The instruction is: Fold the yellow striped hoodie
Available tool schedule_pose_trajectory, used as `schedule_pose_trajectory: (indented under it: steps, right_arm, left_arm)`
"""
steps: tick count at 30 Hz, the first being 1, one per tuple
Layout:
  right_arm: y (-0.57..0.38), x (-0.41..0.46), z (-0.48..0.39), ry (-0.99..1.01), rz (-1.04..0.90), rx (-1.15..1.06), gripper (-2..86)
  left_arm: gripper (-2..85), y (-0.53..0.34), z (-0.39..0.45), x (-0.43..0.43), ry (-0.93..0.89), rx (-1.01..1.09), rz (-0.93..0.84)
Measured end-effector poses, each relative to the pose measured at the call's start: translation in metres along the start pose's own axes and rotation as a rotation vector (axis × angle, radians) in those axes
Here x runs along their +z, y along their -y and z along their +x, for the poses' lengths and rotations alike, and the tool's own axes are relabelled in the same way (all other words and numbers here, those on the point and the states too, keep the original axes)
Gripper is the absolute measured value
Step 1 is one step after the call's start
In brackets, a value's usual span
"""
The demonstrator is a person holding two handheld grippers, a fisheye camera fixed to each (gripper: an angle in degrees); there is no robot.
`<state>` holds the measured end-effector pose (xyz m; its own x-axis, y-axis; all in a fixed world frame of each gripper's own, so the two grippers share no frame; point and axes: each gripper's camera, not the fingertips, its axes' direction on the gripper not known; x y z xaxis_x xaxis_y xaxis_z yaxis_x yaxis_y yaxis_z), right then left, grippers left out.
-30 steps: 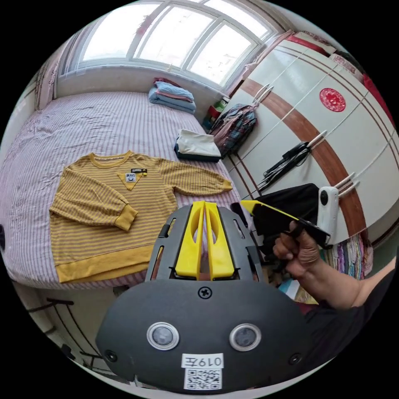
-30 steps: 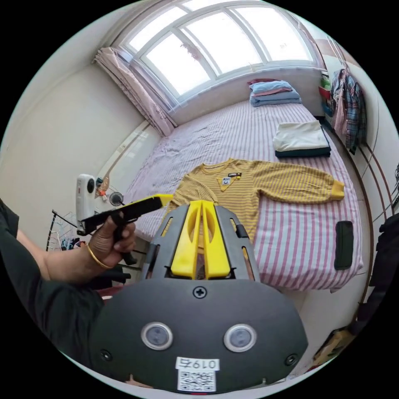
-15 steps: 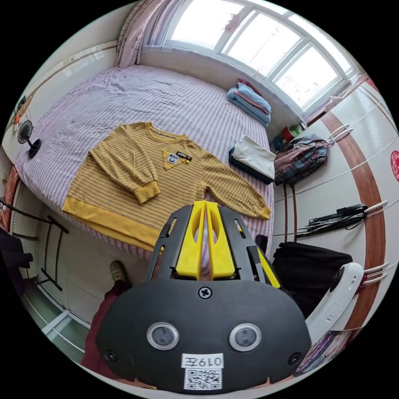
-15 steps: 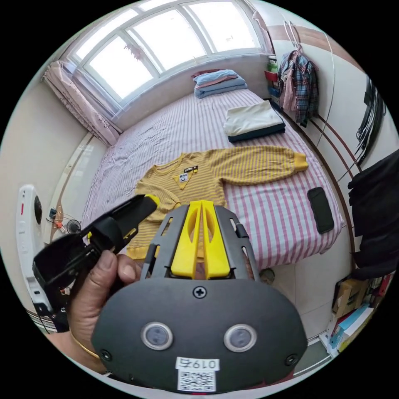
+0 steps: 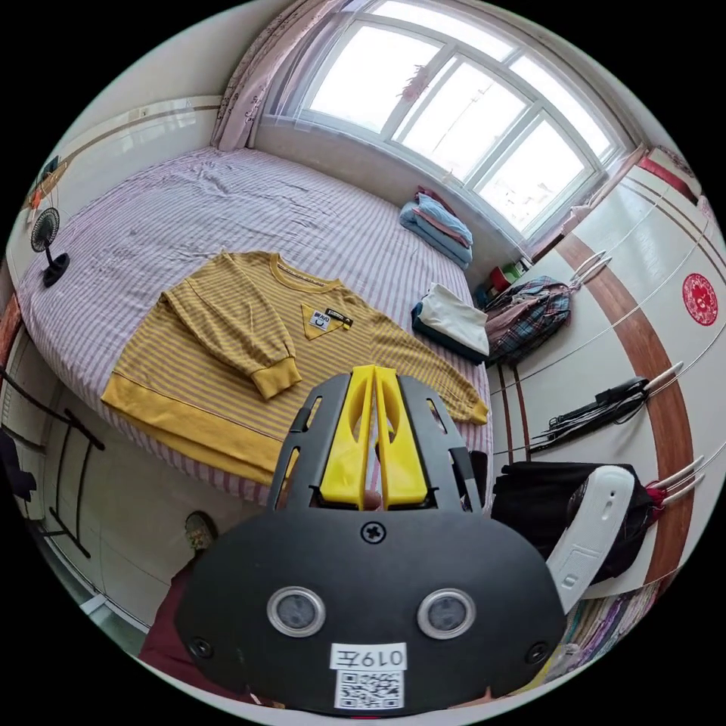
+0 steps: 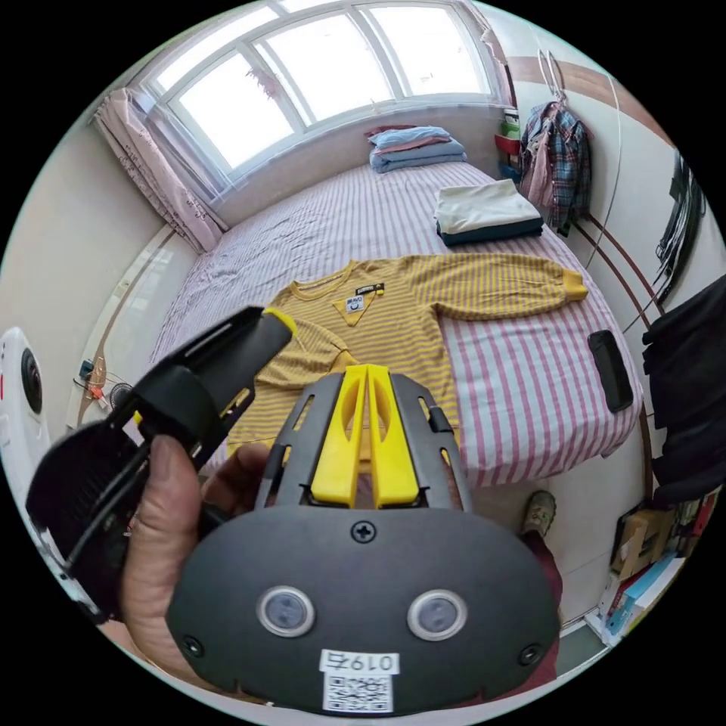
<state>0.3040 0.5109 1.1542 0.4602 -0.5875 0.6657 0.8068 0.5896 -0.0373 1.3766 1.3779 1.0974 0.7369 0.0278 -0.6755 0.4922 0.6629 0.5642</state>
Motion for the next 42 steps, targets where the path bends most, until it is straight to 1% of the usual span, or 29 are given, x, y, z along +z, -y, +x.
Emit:
schedule_pose_trajectory:
  steps: [2,4,7,10,12,14,15,17,23,27,29,32,36,42]
  right_arm:
    - [-0.001,0.017,0.002,0.007,0.02,-0.05,-0.7]
    - [-0.002,0.038,0.013,0.144,0.067,-0.124,-0.7]
    - [0.006,0.07,0.036,0.294,0.082,-0.198,-0.7]
    - [0.012,0.099,0.057,0.288,0.101,-0.298,-0.7]
    - [0.014,0.115,0.073,0.307,0.126,-0.324,-0.7]
    - [0.018,0.136,0.092,0.365,0.131,-0.314,-0.8]
    - [0.02,0.148,0.103,0.384,0.16,-0.313,-0.8]
    - [0.021,0.163,0.116,0.354,0.202,-0.326,-0.8]
    - [0.009,0.224,0.154,0.323,0.24,-0.337,-0.8]
    - [-0.015,0.262,0.169,0.308,0.261,-0.335,-0.8]
    - [-0.029,0.271,0.172,0.29,0.285,-0.351,-0.8]
    - [-0.05,0.28,0.177,0.344,0.323,-0.324,-0.8]
    - [-0.063,0.276,0.165,0.366,0.388,-0.293,-0.8]
    - [-0.063,0.275,0.124,0.35,0.364,-0.258,-0.8]
  left_arm:
    - [0.6,-0.005,0.017,0.024,0.025,-0.042,-0.016]
    - [0.7,-0.006,0.042,0.044,0.079,0.0,-0.02]
    - [0.9,-0.008,0.091,0.083,0.152,0.093,-0.012]
    - [1.2,-0.023,0.125,0.115,0.157,0.046,0.075]
    - [1.5,-0.027,0.143,0.141,0.207,-0.018,0.068]
    - [2.4,-0.032,0.173,0.172,0.378,-0.095,0.09]
    - [2.7,-0.035,0.18,0.178,0.39,-0.095,0.107]
    - [4.4,-0.043,0.199,0.206,0.355,-0.127,0.164]
    - [6.8,-0.066,0.233,0.286,0.318,-0.129,0.166]
    - [7.5,-0.083,0.242,0.325,0.301,-0.116,0.163]
    - [8.0,-0.098,0.241,0.342,0.259,-0.13,0.175]
    - [8.3,-0.115,0.252,0.349,0.297,-0.091,0.235]
    - [8.3,-0.116,0.264,0.349,0.292,-0.028,0.283]
    - [8.4,-0.094,0.258,0.355,0.285,-0.018,0.241]
